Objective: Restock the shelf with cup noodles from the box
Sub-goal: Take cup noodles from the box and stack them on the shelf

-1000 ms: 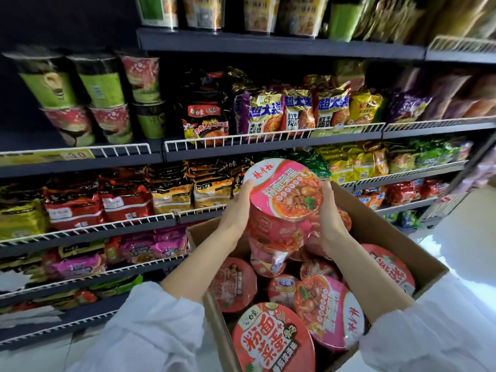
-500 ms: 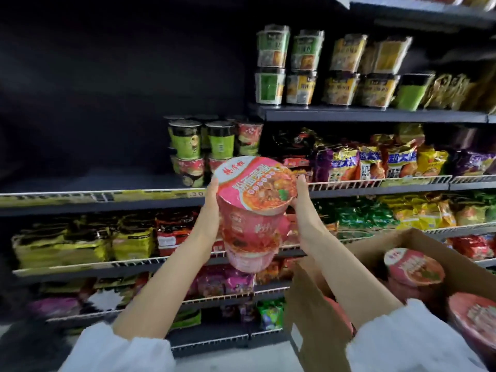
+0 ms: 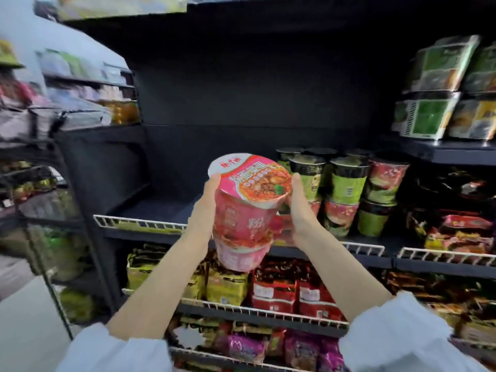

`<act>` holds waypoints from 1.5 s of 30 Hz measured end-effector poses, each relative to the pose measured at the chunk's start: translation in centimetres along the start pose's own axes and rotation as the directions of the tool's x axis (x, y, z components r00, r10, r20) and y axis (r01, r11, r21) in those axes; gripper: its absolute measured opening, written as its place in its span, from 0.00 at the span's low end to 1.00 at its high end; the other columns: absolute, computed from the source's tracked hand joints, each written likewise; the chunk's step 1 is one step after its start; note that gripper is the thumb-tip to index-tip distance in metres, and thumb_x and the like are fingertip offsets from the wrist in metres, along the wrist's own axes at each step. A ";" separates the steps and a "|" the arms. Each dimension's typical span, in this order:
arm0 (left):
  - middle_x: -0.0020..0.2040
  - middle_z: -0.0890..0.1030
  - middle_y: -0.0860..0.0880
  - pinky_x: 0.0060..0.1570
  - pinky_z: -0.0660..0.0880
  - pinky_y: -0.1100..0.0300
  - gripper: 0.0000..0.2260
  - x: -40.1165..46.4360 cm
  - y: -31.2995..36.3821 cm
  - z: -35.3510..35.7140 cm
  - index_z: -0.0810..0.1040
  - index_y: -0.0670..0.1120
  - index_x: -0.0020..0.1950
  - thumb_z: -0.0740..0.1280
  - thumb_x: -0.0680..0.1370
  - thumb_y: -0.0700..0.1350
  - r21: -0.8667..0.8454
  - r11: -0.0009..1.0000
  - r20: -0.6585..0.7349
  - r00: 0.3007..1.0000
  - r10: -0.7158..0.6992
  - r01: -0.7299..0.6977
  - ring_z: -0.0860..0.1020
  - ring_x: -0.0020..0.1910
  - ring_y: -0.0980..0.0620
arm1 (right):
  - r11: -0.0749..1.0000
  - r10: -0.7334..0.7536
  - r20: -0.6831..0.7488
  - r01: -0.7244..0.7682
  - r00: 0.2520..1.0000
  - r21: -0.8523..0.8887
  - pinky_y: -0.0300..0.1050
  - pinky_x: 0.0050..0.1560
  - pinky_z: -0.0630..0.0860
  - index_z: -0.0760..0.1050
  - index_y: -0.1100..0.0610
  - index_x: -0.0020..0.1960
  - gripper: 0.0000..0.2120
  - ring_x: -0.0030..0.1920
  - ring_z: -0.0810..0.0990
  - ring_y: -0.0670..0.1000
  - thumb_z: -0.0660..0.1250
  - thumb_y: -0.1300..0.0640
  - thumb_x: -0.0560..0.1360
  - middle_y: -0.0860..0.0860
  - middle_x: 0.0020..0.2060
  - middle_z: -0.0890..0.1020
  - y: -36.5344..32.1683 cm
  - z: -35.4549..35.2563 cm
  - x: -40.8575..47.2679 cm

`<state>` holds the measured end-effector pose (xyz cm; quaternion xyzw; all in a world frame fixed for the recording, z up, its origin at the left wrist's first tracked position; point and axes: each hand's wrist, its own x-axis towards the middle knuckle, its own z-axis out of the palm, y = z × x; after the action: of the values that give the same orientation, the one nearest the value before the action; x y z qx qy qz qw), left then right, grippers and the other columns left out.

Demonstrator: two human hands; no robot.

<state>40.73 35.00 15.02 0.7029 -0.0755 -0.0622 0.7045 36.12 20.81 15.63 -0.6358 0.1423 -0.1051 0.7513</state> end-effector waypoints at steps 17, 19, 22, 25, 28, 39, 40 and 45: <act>0.41 0.77 0.50 0.54 0.70 0.54 0.20 29.9 0.9 0.0 0.71 0.49 0.53 0.53 0.78 0.65 -0.012 0.994 0.201 0.974 -0.106 0.110 0.75 0.40 0.54 | 0.995 0.096 -0.215 -0.098 0.972 0.003 0.52 0.55 0.69 0.67 0.56 0.70 0.35 0.66 0.70 0.59 0.46 0.32 0.76 0.59 0.66 0.72 -2.6 5.9 25.3; 0.44 0.78 0.49 0.55 0.70 0.52 0.22 31.9 0.9 0.3 0.71 0.48 0.56 0.54 0.77 0.65 -0.018 0.991 0.238 0.963 -0.126 0.134 0.75 0.41 0.53 | 0.998 0.066 -0.254 -0.070 0.965 -0.008 0.53 0.57 0.69 0.66 0.56 0.71 0.35 0.67 0.69 0.60 0.47 0.33 0.76 0.59 0.67 0.71 -2.6 6.2 27.3; 0.58 0.78 0.43 0.59 0.71 0.50 0.32 34.1 0.5 0.7 0.67 0.44 0.68 0.56 0.75 0.67 0.009 0.982 0.273 0.944 -0.184 0.188 0.77 0.55 0.46 | 1.000 0.028 -0.294 -0.026 0.956 0.009 0.51 0.54 0.67 0.65 0.55 0.71 0.33 0.67 0.69 0.59 0.49 0.33 0.77 0.58 0.67 0.71 -2.2 6.1 29.5; 0.63 0.76 0.41 0.56 0.71 0.51 0.33 36.0 0.4 0.8 0.66 0.44 0.71 0.56 0.76 0.67 0.040 0.972 0.262 0.936 -0.235 0.232 0.74 0.62 0.43 | 1.000 0.017 -0.297 -0.019 0.955 -0.003 0.50 0.54 0.67 0.65 0.53 0.72 0.33 0.67 0.69 0.59 0.49 0.33 0.76 0.58 0.67 0.71 -1.6 6.2 31.5; 0.63 0.76 0.41 0.59 0.70 0.51 0.33 37.4 0.1 0.5 0.67 0.43 0.70 0.56 0.76 0.67 0.047 0.966 0.256 0.932 -0.258 0.254 0.74 0.62 0.43 | 0.997 0.075 -0.321 -0.074 0.944 0.015 0.52 0.55 0.69 0.65 0.53 0.71 0.34 0.66 0.70 0.60 0.50 0.32 0.75 0.58 0.67 0.72 -1.0 6.7 33.0; 0.57 0.79 0.41 0.50 0.72 0.53 0.32 40.4 -2.2 -1.8 0.72 0.45 0.66 0.54 0.75 0.68 -0.030 0.977 0.185 0.962 -0.202 0.211 0.75 0.40 0.49 | 0.987 0.145 -0.273 -0.160 0.951 -0.032 0.58 0.64 0.70 0.67 0.52 0.70 0.36 0.64 0.72 0.60 0.50 0.29 0.73 0.58 0.65 0.73 1.4 8.7 36.2; 0.58 0.79 0.41 0.51 0.72 0.52 0.32 40.6 -2.2 -2.2 0.72 0.45 0.66 0.54 0.75 0.68 -0.037 0.977 0.176 0.963 -0.203 0.212 0.76 0.42 0.48 | 0.986 0.146 -0.264 -0.162 0.953 -0.038 0.59 0.65 0.69 0.67 0.52 0.70 0.36 0.64 0.72 0.60 0.50 0.29 0.73 0.58 0.65 0.73 1.5 9.0 36.4; 0.55 0.81 0.43 0.60 0.73 0.46 0.36 41.1 -2.9 -3.6 0.75 0.48 0.64 0.54 0.70 0.73 -0.150 0.963 0.127 0.970 -0.207 0.225 0.79 0.51 0.45 | 0.982 0.147 -0.201 -0.168 0.968 -0.091 0.60 0.66 0.68 0.67 0.52 0.71 0.36 0.65 0.72 0.60 0.50 0.29 0.73 0.58 0.65 0.73 1.8 10.4 37.0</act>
<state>81.80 30.58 12.89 0.6425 -0.0316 -0.1832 0.7434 74.40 18.22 12.44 -0.6486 0.2702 -0.0988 0.7047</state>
